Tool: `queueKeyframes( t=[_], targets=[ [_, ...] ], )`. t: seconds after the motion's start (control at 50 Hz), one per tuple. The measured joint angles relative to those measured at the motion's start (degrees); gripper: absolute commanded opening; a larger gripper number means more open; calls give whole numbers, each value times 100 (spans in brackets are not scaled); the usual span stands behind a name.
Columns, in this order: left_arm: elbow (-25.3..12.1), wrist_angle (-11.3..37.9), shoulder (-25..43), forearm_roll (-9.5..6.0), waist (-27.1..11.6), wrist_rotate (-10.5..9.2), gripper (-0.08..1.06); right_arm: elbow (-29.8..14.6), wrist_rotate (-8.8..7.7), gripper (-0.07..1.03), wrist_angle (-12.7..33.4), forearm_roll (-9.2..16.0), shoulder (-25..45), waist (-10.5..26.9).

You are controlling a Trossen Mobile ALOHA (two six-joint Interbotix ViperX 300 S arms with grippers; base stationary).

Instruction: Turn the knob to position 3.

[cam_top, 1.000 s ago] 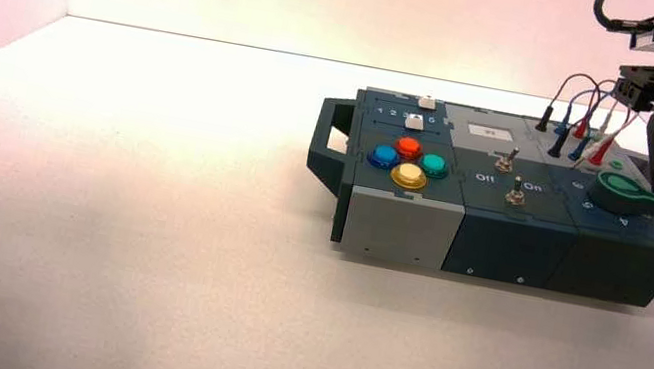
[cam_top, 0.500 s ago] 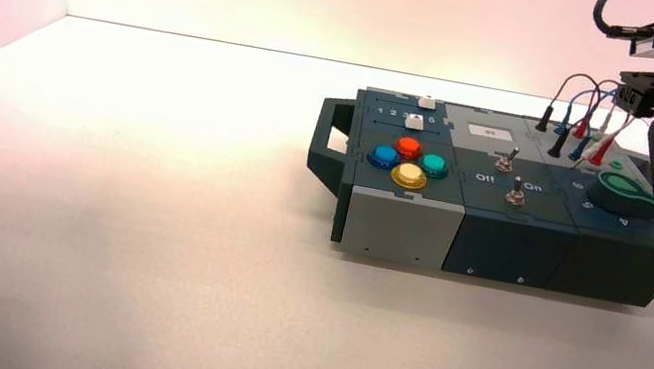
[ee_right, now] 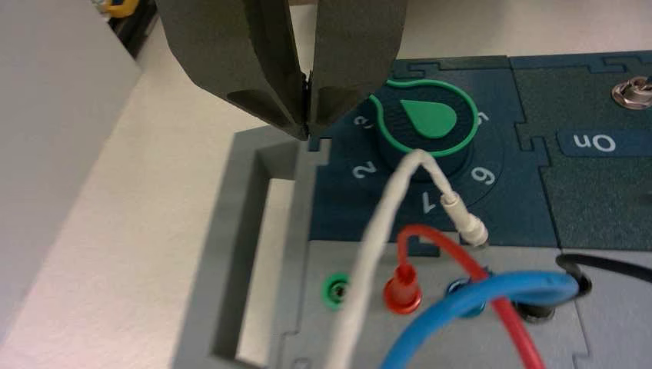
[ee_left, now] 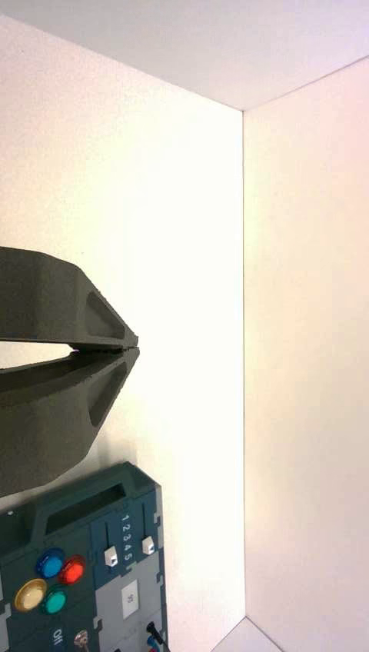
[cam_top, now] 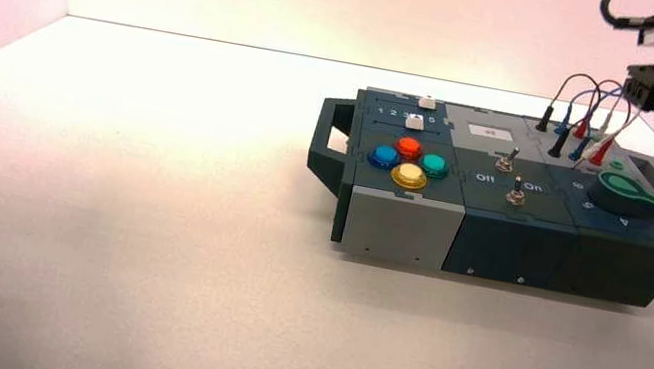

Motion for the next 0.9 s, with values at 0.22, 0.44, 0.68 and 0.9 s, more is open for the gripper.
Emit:
queueKeyframes(
  t=[0.22,0.44,0.68,0.9],
  targets=[
    [0,0,-9,0,-9,0,-3,-18,0,-2,255,141,-272,44],
    [0,-9,-9,0,-9,0,-3,281,-9,-2,299,466,-448,62],
    [0,-9,0,0,0,0,-3,501,-18,-2,316,633,-448,176],
    [0,-9,0,0,0,0,-3,510,-18,-2,229,721,-448,220]
  ],
)
